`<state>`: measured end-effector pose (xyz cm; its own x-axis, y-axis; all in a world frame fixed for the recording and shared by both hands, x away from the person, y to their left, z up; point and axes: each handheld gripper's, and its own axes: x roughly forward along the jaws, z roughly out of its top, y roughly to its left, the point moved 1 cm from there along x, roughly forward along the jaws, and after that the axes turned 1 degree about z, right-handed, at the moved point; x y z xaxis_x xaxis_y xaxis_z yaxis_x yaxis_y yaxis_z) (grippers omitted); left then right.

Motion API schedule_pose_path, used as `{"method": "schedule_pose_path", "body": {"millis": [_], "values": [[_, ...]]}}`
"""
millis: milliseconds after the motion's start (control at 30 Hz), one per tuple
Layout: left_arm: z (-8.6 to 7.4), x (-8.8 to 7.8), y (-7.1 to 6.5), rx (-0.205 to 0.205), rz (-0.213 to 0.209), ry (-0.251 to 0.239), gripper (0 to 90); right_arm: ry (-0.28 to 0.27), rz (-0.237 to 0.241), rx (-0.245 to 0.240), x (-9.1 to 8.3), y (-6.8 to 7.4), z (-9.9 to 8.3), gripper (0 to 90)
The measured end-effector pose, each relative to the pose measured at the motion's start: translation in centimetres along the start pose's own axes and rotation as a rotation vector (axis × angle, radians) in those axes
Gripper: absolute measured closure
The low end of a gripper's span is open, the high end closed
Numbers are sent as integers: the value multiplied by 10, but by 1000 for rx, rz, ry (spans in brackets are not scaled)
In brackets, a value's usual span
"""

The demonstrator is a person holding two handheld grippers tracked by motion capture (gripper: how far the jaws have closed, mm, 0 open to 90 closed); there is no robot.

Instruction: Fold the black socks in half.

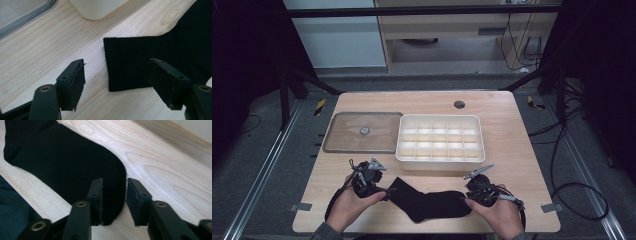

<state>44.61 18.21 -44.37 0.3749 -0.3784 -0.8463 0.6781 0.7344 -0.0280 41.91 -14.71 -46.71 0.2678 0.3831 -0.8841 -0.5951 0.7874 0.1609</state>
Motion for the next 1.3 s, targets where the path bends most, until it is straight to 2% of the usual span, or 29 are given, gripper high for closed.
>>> {"method": "schedule_pose_path", "body": {"millis": [100, 167, 267, 433, 533, 633, 667, 900, 1000, 1133, 1300], "values": [[2, 1, -1, -8, -3, 2, 303, 3, -13, -6, 4, 4, 4, 575], [1, 2, -3, -2, 4, 6, 312, 30, -37, -13, 9, 6, 5, 519], [0, 4, -4, 0, 2, 11, 319, 42, -41, -17, 12, 7, 4, 516], [0, 12, -6, 5, -12, 35, 350, 76, -35, -42, 17, 8, 4, 720], [0, 18, -8, 17, -16, 54, 396, 68, -43, -60, 16, 11, 6, 775], [1, 22, -9, 16, -13, 67, 473, 61, -46, -85, 15, 11, 6, 778], [1, 25, -9, 25, -12, 90, 493, 59, -44, -83, 15, 11, 5, 777], [0, 33, -5, 24, -7, 136, 556, 48, -35, -86, 12, 11, 4, 764], [-1, 36, -4, 21, -11, 149, 571, 49, -34, -83, 12, 11, 3, 761], [-1, 37, -3, 21, -29, 158, 648, 52, -34, -95, 12, 11, 4, 759], [0, 39, -6, 40, -36, 168, 717, 40, -34, -96, 8, 12, 6, 765]]}}
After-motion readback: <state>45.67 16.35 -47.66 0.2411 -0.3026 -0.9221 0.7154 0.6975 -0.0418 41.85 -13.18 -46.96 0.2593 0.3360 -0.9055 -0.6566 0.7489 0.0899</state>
